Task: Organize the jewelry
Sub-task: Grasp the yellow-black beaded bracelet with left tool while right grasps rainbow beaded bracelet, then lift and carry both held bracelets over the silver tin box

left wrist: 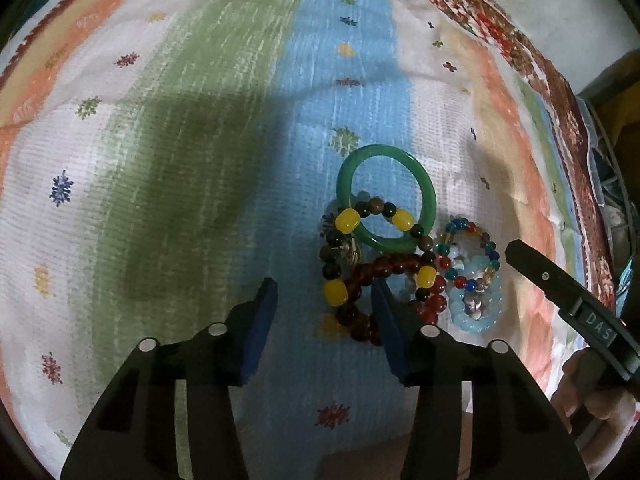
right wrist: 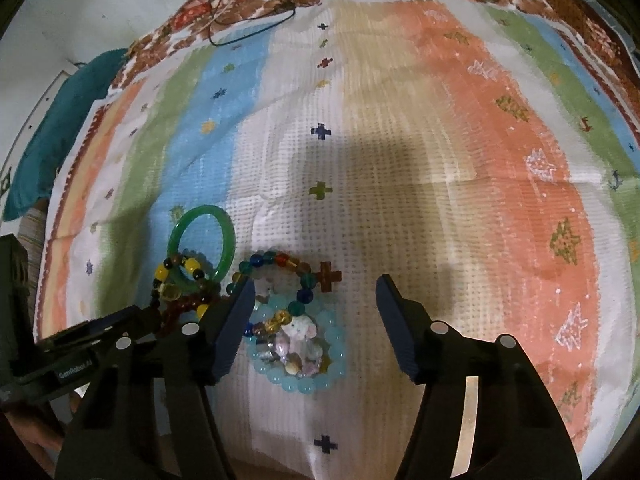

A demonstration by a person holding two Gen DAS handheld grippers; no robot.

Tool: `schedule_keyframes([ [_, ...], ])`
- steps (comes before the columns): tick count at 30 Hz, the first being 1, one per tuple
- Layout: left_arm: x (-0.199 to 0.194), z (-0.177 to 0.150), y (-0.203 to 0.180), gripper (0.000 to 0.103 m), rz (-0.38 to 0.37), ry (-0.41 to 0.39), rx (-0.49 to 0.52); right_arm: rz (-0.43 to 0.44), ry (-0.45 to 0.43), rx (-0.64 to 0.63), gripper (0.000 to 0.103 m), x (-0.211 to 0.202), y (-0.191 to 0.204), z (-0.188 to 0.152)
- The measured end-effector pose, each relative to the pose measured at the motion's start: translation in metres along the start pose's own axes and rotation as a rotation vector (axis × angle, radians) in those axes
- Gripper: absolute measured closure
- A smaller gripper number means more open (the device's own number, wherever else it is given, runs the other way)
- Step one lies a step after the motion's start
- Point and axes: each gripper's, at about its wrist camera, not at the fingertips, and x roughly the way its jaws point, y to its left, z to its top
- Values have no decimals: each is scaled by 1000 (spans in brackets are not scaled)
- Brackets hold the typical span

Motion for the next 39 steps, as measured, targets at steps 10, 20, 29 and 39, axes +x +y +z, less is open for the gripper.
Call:
schedule_keyframes([
  [10,7,3,13,78,-74,23,-92,17,36,-9,65,16,9,5],
  [20,7,2,6,91,-75,13,-65,23,63,2,89,27,7,3],
  [29,-3,4,3,91,-58,-7,-54,22,33,-10,92,15,7,3],
  [39,-29,3,-21,91,-27,-54,34,-32,-14,-83,92,-9,21,-2],
])
